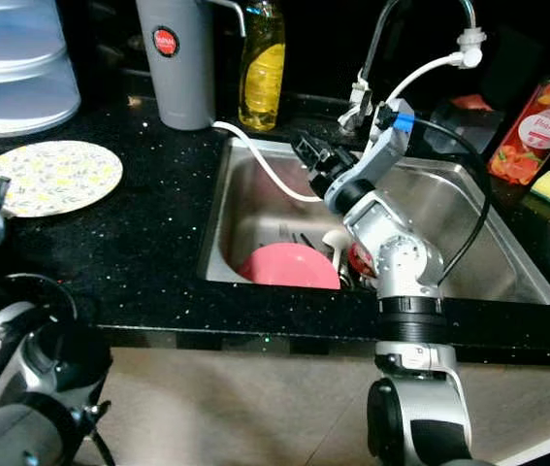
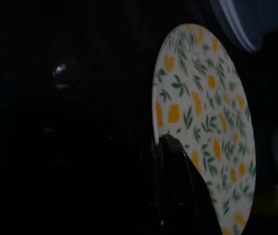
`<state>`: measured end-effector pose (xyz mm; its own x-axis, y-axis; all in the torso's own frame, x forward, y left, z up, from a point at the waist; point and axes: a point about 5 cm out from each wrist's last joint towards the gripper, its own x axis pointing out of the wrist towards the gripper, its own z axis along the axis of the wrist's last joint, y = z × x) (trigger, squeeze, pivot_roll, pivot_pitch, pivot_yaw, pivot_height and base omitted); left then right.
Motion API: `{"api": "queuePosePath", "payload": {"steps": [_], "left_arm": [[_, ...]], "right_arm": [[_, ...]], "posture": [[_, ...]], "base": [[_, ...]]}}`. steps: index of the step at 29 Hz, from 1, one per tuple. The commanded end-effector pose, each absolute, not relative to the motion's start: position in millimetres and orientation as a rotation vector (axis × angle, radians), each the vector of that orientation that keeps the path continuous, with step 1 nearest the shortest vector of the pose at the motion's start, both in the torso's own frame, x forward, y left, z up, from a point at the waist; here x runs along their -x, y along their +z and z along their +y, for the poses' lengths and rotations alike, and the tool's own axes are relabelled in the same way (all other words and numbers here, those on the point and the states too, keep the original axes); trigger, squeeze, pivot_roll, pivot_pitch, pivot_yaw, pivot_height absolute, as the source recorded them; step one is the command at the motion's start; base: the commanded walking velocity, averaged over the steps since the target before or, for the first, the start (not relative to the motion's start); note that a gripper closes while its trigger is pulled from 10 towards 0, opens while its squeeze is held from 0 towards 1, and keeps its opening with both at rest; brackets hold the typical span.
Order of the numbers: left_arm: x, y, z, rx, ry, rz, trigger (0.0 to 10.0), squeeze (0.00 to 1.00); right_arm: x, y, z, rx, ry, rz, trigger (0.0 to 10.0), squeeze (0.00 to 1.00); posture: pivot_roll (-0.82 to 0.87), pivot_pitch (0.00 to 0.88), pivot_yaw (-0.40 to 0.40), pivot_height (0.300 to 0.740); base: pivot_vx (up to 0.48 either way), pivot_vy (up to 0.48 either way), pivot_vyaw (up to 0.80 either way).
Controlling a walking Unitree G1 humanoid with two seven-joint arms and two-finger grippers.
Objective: Kitchen organization
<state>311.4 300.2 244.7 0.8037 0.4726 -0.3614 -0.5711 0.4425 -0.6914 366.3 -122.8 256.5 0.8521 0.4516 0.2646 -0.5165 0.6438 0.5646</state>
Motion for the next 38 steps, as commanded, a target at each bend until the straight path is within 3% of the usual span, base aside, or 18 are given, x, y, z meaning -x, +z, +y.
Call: {"api": "queuePosePath", "payload": {"steps": [1,4,5,6,10,15,25,31,33,38], "left_arm": [[-316.6,252.6,293.9,0.841,0.594,0.099,0.0,0.0],[-319.5,267.3,286.6,0.817,0.531,0.045,0.1,0.0],[-320.0,272.7,284.5,0.805,0.511,0.023,3.8,0.0],[-320.9,283.2,279.7,0.777,0.46,-0.023,10.0,0.0],[-321.0,287.4,277.6,0.769,0.438,-0.043,10.0,0.0],[-320.1,315.4,255.4,0.732,0.216,-0.186,10.0,0.0],[-316.5,324.8,249.3,0.769,0.126,-0.253,10.0,0.0],[-314.1,329.1,226.5,0.776,-0.101,-0.238,10.0,0.0],[-309.6,330.0,210.5,0.82,-0.286,-0.232,10.0,0.0],[-304.3,331.0,197.2,0.88,-0.451,-0.242,10.0,0.0]], "right_arm": [[-366.1,254.9,-127.5,-0.674,0.54,-0.095,10.0,0.0],[-366.1,254.9,-127.2,-0.674,0.54,-0.094,10.0,0.0],[-366.0,254.9,-127.2,-0.674,0.54,-0.094,10.0,0.0],[-366.0,254.9,-127.4,-0.674,0.54,-0.095,10.0,0.0],[-366.0,254.9,-127.4,-0.674,0.539,-0.095,10.0,0.0],[-366.1,255.1,-127.1,-0.674,0.539,-0.096,10.0,0.0],[-366.6,255.5,-127.3,-0.677,0.538,-0.098,10.0,0.0],[-366.7,255.9,-126.7,-0.681,0.542,-0.099,10.0,0.0],[-365.9,260.1,-127.1,-0.734,0.564,-0.115,10.0,0.0],[-358.7,272.1,-129.6,-0.892,0.676,-0.159,10.0,0.0]], "posture": [[0.3,0.0,-0.106,0.74],[0.3,0.0,-0.108,0.74],[0.3,0.0,-0.107,0.74],[0.3,0.0,-0.107,0.74],[0.3,0.0,-0.107,0.74],[0.3,0.0,-0.108,0.74],[0.3,0.0,-0.107,0.74],[0.31,0.0,-0.106,0.74],[0.31,0.0,-0.105,0.74],[0.3,0.0,-0.106,0.74]], "base": [[0.0,0.0,0.0],[0.0,0.0,0.0],[0.0,0.0,0.0],[0.0,0.0,0.0],[0.0,0.0,0.0],[0.0,0.0,0.0],[0.0,0.0,0.0],[0.0,0.0,0.0],[0.0,0.0,0.0],[0.0,0.0,0.0]]}}
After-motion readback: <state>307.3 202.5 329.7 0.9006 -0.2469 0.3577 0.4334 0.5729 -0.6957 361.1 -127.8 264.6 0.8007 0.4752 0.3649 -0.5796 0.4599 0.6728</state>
